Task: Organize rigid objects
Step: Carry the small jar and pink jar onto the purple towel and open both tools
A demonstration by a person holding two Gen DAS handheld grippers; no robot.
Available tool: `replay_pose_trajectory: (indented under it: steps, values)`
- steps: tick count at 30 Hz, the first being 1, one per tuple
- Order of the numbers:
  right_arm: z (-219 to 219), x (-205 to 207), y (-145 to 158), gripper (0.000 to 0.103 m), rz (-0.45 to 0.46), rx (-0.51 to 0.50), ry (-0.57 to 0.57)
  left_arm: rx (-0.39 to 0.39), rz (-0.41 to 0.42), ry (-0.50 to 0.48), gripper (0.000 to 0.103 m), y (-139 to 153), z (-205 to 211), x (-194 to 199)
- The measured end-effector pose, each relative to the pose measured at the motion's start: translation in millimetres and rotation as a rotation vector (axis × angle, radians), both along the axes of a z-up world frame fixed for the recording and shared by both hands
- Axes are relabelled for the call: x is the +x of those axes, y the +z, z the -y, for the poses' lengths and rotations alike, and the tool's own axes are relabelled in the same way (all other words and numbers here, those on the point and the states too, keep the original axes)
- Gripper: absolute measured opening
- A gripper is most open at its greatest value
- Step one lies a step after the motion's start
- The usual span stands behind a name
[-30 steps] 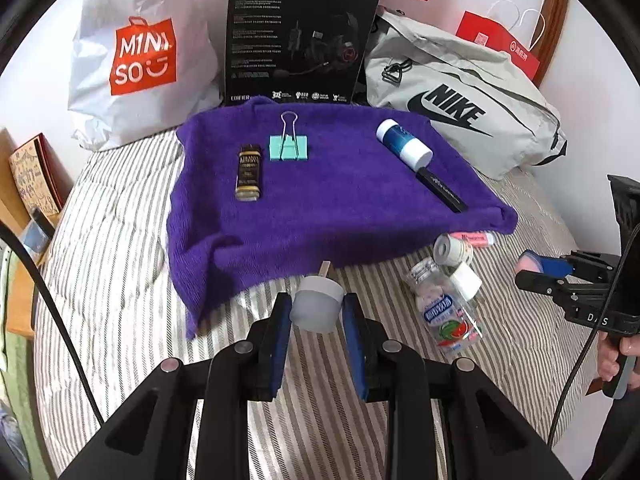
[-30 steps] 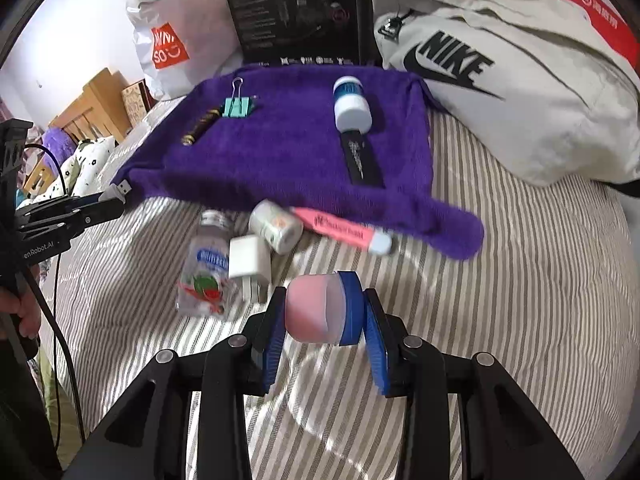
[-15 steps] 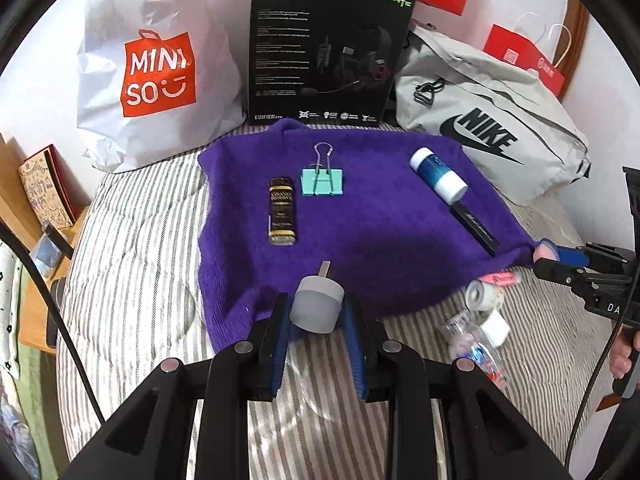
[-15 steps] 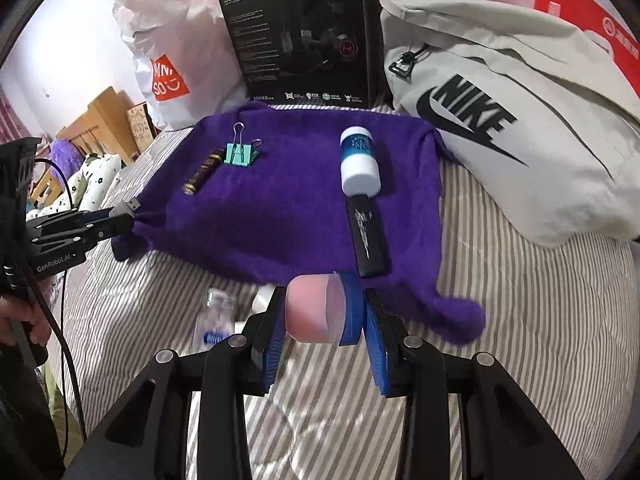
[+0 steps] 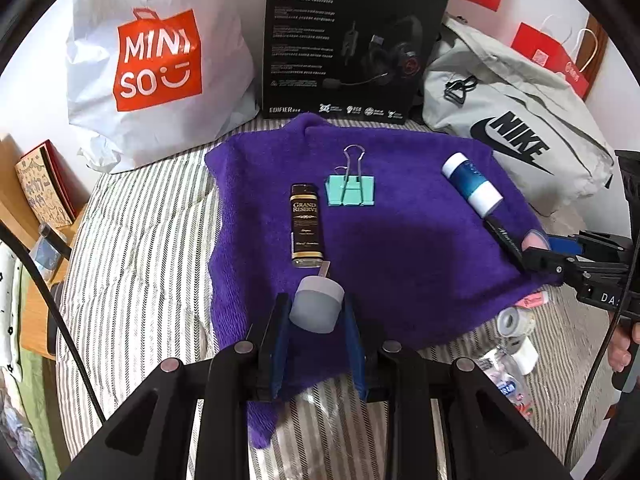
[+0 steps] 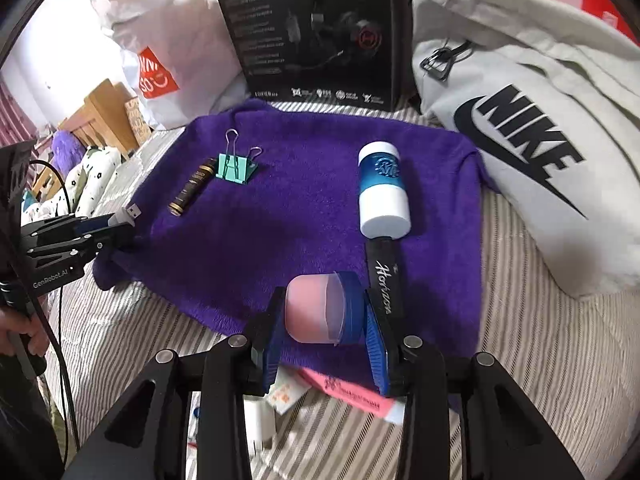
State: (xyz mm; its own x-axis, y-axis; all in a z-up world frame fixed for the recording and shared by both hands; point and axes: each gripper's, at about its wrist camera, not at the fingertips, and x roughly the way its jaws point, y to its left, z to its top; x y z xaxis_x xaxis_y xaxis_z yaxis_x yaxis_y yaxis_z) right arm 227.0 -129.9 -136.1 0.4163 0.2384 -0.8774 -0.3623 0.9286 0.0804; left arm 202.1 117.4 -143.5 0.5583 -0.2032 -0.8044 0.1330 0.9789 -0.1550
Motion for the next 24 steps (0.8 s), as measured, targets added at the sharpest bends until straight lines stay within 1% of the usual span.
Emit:
replay_pose_trajectory:
  steps: [6, 8, 15, 20, 24]
  values:
    - [-10, 14, -16, 0.036, -0.036, -0.025, 0.022, 0.008, -0.033, -0.010, 0.025, -9, 3, 13]
    - [-13, 17, -19, 0.036, -0.046, -0.036, 0.032, 0.014, -0.053, -0.020, 0.025, -13, 5, 17]
    - [-18, 21, -31, 0.037, -0.069, -0.062, 0.052, 0.036, -0.080, -0.023, 0.025, -23, 9, 28]
    - [-19, 23, -31, 0.037, -0.064, -0.067, 0.064, 0.056, -0.093, -0.031, 0.025, -29, 12, 32]
    - [-22, 20, -31, 0.037, -0.054, -0.095, 0.087, 0.072, -0.097, -0.038, 0.026, -30, 15, 34]
